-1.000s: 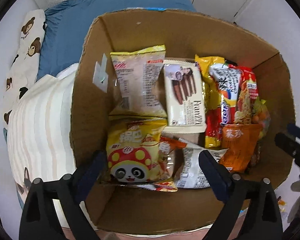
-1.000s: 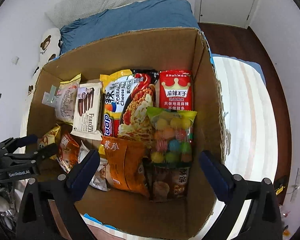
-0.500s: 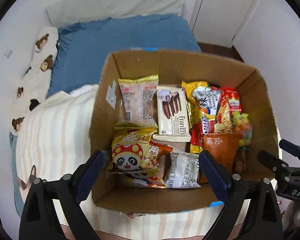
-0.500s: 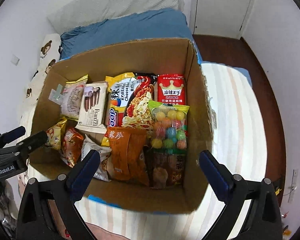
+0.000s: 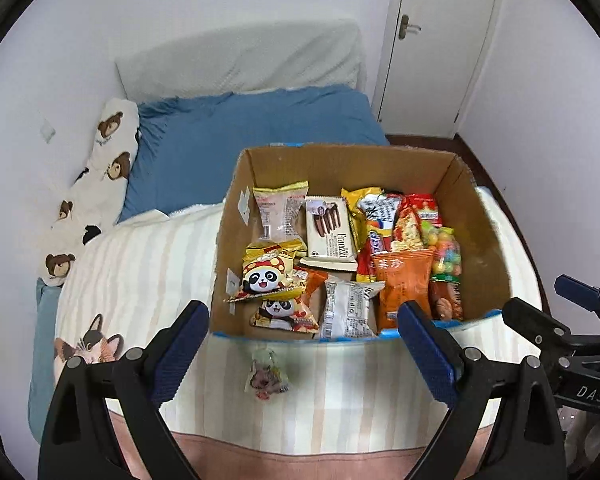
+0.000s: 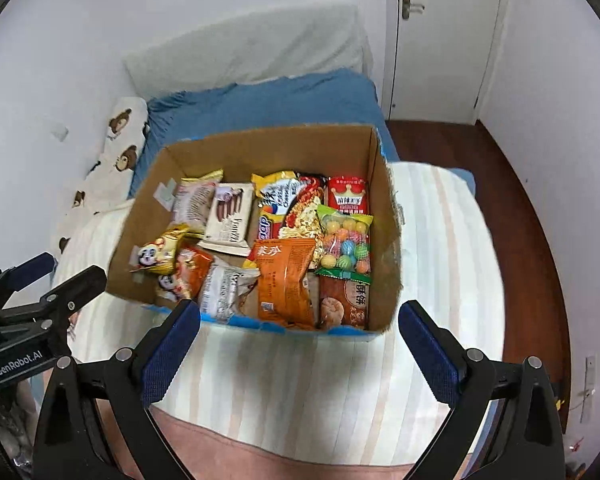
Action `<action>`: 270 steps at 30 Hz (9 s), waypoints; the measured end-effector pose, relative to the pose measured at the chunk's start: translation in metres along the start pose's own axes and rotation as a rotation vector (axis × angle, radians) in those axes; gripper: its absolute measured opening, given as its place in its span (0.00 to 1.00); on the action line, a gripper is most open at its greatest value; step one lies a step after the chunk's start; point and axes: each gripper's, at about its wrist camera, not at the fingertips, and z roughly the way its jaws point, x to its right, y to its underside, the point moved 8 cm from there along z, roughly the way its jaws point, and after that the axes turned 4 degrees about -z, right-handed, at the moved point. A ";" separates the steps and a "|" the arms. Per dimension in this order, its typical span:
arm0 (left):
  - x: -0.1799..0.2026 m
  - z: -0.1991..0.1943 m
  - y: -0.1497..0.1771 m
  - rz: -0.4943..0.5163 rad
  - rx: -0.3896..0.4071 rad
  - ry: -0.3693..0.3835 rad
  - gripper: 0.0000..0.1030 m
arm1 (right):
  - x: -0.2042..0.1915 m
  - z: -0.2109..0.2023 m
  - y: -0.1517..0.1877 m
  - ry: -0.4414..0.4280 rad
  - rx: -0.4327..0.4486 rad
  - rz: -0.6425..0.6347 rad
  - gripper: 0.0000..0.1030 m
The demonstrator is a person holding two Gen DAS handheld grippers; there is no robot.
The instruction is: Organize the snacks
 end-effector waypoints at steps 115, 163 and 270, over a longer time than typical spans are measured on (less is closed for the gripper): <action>-0.044 0.099 0.284 -0.113 -0.519 0.068 0.35 | -0.098 0.125 0.280 -0.163 -0.446 0.041 0.38; 0.026 0.040 0.033 -0.035 -0.244 0.280 0.36 | -0.033 0.015 0.041 -0.220 0.003 0.106 0.36; -0.008 -0.194 0.105 -0.011 0.266 0.039 1.00 | -0.031 -0.250 0.115 0.064 0.345 -0.016 1.00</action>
